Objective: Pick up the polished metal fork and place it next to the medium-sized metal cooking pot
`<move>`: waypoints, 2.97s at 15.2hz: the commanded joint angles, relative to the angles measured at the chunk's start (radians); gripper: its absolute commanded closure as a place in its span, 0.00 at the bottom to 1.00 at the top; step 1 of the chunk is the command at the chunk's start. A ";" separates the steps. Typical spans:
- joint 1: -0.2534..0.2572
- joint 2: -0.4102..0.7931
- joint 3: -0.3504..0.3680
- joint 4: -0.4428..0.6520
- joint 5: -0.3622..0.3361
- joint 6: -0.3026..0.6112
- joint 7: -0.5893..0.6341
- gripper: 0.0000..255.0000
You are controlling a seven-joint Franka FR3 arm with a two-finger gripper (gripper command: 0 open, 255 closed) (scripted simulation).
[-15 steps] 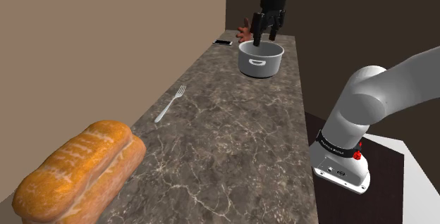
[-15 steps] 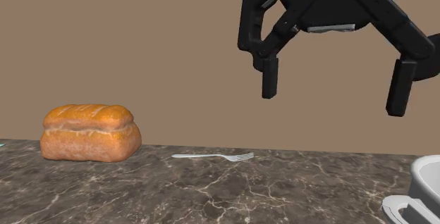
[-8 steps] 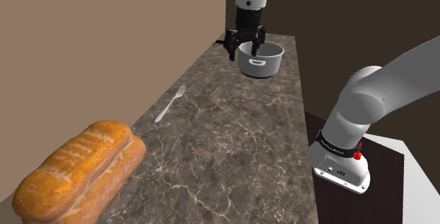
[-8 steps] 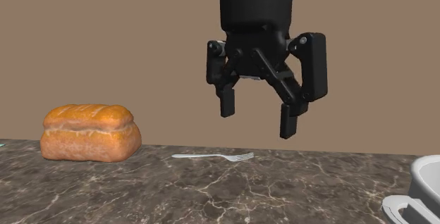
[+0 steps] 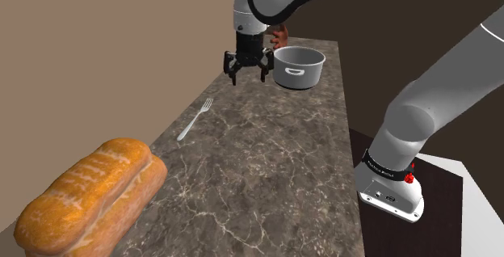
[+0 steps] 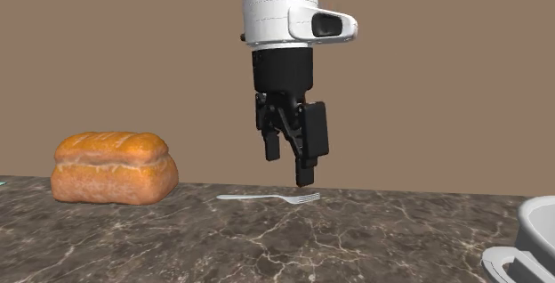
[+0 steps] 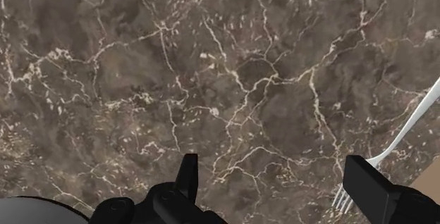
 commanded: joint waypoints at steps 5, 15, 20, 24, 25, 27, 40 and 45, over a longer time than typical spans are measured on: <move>-0.050 0.264 0.112 0.147 -0.135 0.088 0.347 0.00; 0.057 0.732 0.062 0.532 -0.423 0.073 0.852 0.00; 0.067 0.767 0.046 0.523 -0.444 0.113 0.872 0.00; 0.071 0.792 0.037 0.509 -0.461 0.149 0.883 0.00; 0.072 0.792 0.037 0.509 -0.461 0.149 0.883 0.00; 0.072 0.792 0.037 0.509 -0.461 0.149 0.883 0.00; 0.071 0.791 0.037 0.505 -0.461 0.152 0.883 1.00; 0.064 0.766 0.049 0.527 -0.443 0.108 0.869 1.00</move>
